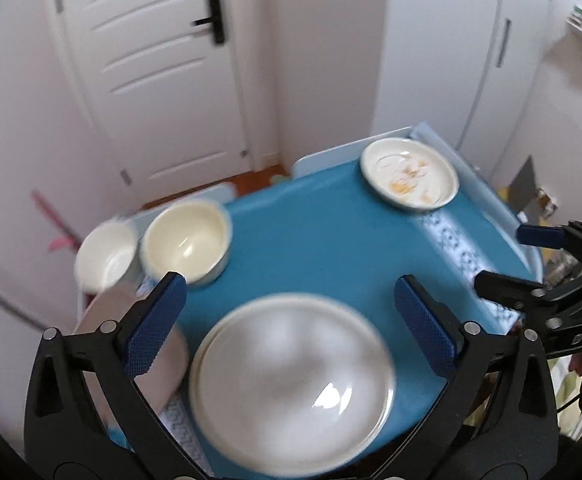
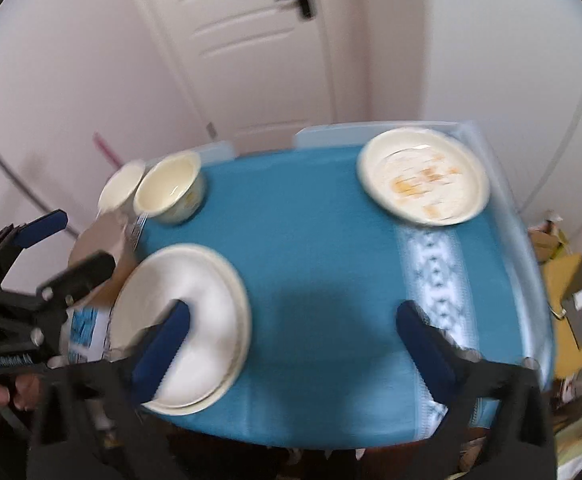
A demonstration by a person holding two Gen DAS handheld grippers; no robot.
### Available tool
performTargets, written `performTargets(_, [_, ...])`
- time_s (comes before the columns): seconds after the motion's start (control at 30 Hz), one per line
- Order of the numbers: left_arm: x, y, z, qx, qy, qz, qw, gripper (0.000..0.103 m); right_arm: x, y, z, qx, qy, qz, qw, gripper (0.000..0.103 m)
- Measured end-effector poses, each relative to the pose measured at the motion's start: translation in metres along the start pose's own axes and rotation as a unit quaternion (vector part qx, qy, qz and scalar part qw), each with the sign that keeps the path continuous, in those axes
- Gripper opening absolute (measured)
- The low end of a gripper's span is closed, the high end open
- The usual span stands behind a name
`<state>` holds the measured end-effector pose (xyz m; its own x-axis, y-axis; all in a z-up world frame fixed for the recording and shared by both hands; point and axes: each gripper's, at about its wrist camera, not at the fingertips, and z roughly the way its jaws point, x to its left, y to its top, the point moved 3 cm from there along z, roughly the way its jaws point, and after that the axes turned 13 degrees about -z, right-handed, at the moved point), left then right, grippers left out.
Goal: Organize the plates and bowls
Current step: 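Reach both grippers to the small duck-print plate and grip its rim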
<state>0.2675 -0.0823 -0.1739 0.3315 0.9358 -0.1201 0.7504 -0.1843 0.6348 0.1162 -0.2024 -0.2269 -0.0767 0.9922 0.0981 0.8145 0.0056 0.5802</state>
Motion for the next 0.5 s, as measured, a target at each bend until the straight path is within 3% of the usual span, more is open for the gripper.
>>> performTargets(0.27, [-0.05,0.072,0.054,0.039,-0.1,-0.028,0.9938,0.103,-0.089,0.017,-0.036,-0.024,-0.068,0.064,0.995,0.103])
performTargets(0.37, [-0.069,0.09,0.083,0.07,-0.119,-0.042,0.9895,0.103,-0.125,0.025,-0.022,-0.015,-0.053,0.092,0.994,0.103])
performTargets(0.5, [-0.094,0.106,0.141,0.11,-0.112,-0.041,0.9868,0.102,-0.172,0.029,0.014,0.01,-0.017,0.137,0.99,0.103])
